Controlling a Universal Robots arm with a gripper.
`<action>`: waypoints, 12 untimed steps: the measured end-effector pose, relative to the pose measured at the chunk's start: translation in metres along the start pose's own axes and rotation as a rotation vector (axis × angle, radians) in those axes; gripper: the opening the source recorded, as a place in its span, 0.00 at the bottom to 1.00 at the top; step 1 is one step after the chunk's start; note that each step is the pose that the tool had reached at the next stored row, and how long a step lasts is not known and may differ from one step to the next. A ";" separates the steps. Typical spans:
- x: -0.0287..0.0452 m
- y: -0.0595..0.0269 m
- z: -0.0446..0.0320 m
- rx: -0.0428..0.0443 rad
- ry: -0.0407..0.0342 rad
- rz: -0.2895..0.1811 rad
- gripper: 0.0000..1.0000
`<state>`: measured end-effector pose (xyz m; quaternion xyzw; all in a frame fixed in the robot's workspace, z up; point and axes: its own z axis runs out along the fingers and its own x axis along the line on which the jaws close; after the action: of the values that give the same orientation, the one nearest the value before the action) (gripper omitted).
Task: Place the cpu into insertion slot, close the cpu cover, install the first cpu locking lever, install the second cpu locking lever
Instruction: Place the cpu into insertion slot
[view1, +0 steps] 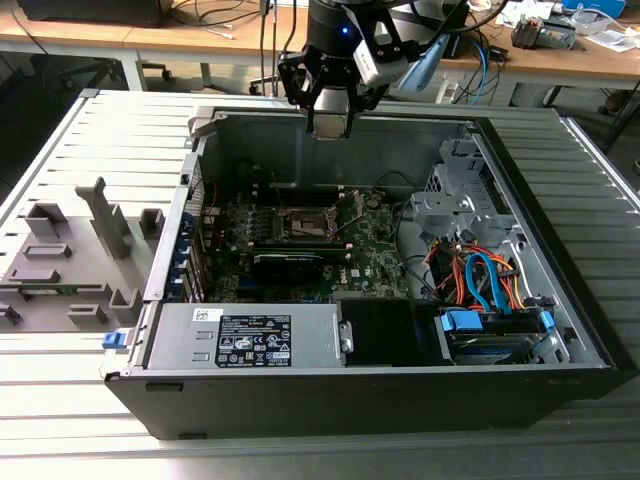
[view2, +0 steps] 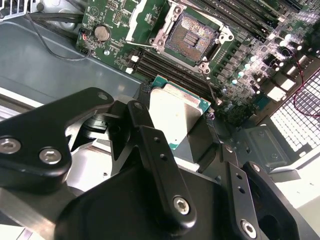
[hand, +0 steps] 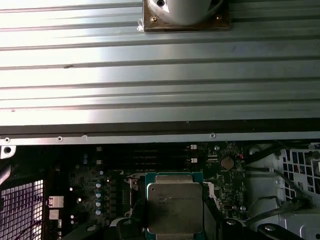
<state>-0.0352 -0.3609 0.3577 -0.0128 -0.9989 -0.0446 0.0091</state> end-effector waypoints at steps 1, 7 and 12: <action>0.0000 -0.0001 0.0001 0.0000 0.0000 0.000 0.54; 0.0000 -0.0003 0.0011 0.0000 0.0000 0.000 0.54; 0.0000 -0.0004 0.0018 0.0000 0.0000 0.000 0.54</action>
<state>-0.0352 -0.3612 0.3558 -0.0128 -0.9989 -0.0446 0.0091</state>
